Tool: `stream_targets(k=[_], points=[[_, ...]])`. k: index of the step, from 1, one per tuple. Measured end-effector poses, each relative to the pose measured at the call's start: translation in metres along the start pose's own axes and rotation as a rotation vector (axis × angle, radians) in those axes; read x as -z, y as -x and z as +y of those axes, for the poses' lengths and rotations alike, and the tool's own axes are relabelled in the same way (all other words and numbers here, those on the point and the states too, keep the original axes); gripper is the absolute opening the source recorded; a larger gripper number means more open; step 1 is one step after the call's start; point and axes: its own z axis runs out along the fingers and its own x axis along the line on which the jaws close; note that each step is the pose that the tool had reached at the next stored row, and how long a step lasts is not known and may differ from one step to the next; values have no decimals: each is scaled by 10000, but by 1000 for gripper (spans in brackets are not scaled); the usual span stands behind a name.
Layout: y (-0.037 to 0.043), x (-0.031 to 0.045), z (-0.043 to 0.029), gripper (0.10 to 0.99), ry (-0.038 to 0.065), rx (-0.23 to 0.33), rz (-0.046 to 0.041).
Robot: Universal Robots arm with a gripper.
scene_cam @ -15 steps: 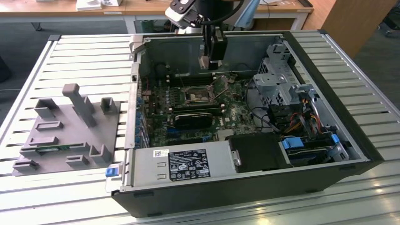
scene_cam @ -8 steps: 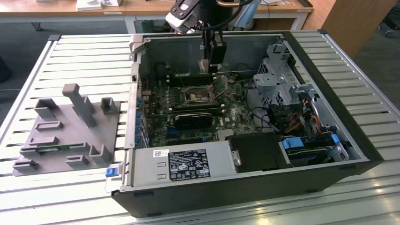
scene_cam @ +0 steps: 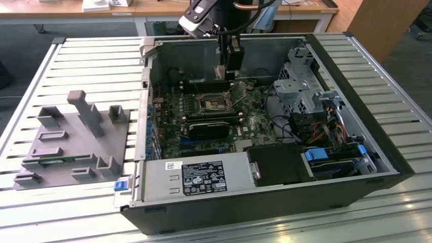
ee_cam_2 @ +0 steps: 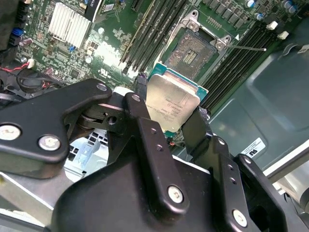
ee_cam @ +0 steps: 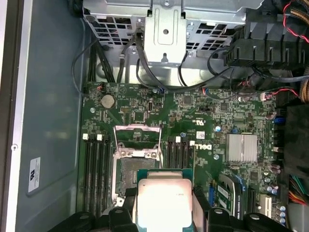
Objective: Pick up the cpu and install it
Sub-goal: 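Place the cpu into insertion slot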
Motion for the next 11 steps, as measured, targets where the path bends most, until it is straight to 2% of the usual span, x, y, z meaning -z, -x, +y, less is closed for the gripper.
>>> stream_targets(k=[11], points=[[-1,-47,-2,541,1,-1,1]])
